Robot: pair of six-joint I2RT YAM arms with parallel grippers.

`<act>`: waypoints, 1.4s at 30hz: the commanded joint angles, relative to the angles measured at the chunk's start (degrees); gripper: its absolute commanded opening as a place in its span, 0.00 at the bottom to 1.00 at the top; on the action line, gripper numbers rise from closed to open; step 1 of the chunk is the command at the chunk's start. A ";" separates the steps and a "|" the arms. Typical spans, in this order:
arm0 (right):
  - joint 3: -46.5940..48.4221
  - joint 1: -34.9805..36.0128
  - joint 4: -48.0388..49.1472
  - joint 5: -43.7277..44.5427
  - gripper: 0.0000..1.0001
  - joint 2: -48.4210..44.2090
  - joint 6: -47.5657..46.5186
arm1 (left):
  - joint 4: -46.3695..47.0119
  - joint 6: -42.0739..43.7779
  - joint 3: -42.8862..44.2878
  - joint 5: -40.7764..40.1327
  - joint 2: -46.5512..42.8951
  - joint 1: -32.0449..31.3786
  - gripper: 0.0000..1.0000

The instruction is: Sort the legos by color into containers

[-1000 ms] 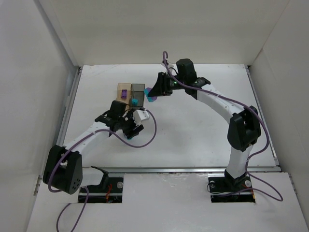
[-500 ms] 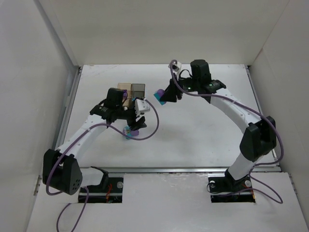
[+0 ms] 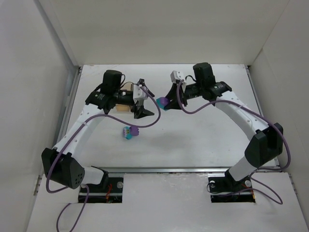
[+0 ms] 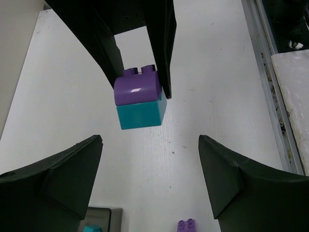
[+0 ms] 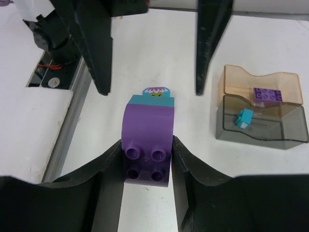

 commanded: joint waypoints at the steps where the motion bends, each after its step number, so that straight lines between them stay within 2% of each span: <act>1: 1.44 2.00 -2.00 -3.24 0.00 -0.23 -5.91 | 0.34 -0.07 2.46 1.87 0.65 -0.34 0.78; 6: 1.97 3.23 -1.47 -3.24 0.00 -0.23 -5.91 | 4.45 -2.96 2.46 0.47 0.66 -1.04 0.78; 9: 3.28 3.93 -1.47 -3.24 0.00 -0.23 -5.91 | 8.68 -9.71 1.85 -0.33 0.66 -1.66 0.70; 11: 3.81 4.46 -2.16 -2.63 0.00 0.29 -5.91 | 8.87 -9.74 1.85 -0.33 1.18 -1.66 0.66; 14: 3.81 4.46 -2.17 -1.31 0.00 0.82 -5.91 | 4.75 -6.59 2.37 1.86 1.18 -1.66 0.66; 18: 4.34 4.46 -2.17 -1.91 0.00 1.35 -5.91 | 4.21 -7.36 1.85 1.87 1.18 -1.66 0.49; 20: 4.86 4.46 -2.17 -1.92 0.00 1.35 -5.91 | 4.73 -8.94 1.85 1.87 1.18 -1.66 0.33; 23: 4.87 4.46 -2.70 -1.92 0.00 1.88 -5.91 | 6.31 -12.11 1.85 1.87 0.66 -1.66 0.17; 25: 5.48 4.46 -3.92 -1.92 0.00 2.40 -5.91 | 7.89 -14.13 1.85 1.34 0.66 -1.66 0.00; 26: 5.48 4.46 -3.93 -1.92 0.02 2.40 -5.91 | 7.90 -15.70 1.85 0.55 0.66 -1.66 0.00; 27: 5.48 4.46 -4.63 -1.40 0.12 2.40 -5.91 | 8.51 -16.24 1.85 0.55 0.66 -1.66 0.00; 28: 5.48 4.46 -4.63 -0.61 0.35 2.40 -5.30 | 7.99 -16.25 1.85 0.55 0.66 -1.66 0.00; 30: 5.48 4.46 -4.63 0.10 0.52 2.40 -3.37 | 6.68 -15.72 1.33 -0.77 0.66 -1.66 0.00; 31: 5.48 4.46 -4.63 0.10 0.55 2.40 -3.36 | 6.15 -15.72 1.32 -0.77 0.66 -1.66 0.00; 37: 3.90 4.46 4.15 1.16 0.55 0.73 5.25 | 4.29 -14.66 1.32 -3.50 1.18 -1.66 0.00; 41: 3.90 3.94 6.79 1.85 0.48 0.73 9.73 | 4.29 -14.66 0.79 -4.63 1.18 -1.66 0.00; 42: 3.90 3.93 7.49 1.86 0.43 1.26 10.43 | 3.69 -14.14 0.79 -4.64 1.18 -1.66 0.00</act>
